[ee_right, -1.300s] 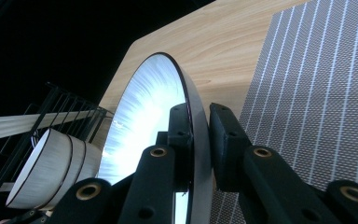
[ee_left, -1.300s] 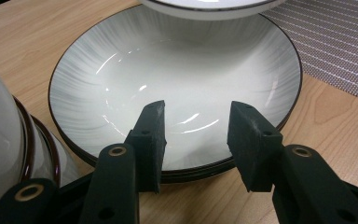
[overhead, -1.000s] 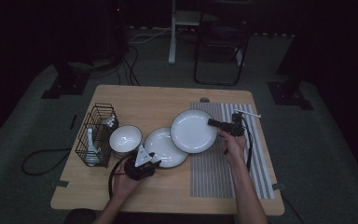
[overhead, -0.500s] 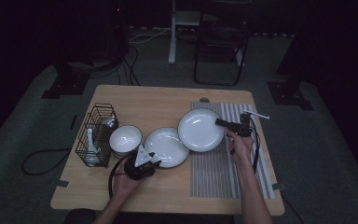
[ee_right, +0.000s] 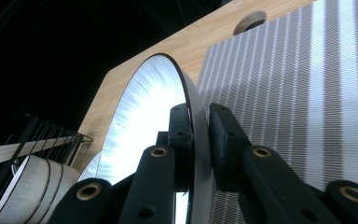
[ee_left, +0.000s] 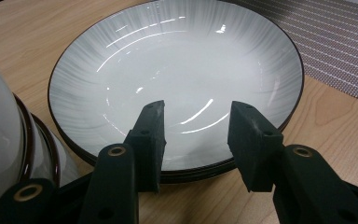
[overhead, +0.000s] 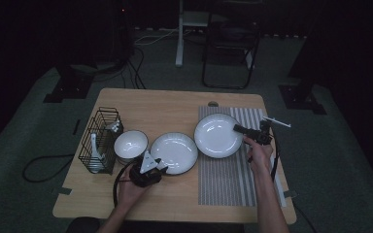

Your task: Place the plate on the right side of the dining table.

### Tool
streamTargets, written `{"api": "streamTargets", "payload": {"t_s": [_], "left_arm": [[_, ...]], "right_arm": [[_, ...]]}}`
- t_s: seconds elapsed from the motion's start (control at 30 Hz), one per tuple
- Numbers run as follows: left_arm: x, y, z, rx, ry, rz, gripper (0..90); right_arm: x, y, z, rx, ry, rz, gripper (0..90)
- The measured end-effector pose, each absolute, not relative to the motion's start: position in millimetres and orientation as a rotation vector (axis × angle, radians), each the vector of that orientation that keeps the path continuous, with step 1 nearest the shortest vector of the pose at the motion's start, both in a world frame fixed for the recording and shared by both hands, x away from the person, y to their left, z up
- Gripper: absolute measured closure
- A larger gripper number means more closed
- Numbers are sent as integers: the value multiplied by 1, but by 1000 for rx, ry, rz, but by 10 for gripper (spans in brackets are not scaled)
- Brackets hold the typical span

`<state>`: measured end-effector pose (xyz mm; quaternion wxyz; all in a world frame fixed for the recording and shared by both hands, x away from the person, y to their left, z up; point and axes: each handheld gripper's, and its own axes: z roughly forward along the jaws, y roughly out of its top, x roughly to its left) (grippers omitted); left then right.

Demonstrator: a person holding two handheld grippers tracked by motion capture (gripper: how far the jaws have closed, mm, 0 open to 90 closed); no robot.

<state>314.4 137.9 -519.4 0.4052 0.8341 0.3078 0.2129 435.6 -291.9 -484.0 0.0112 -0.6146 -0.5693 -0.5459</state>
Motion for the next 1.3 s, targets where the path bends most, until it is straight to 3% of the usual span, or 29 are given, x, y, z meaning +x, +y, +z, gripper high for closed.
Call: {"api": "streamTargets", "payload": {"t_s": [1.3], "left_arm": [[314, 138, -519, 2107, 775, 546, 569]], "right_arm": [[416, -342, -513, -2086, -1726, -1640, 800]]}}
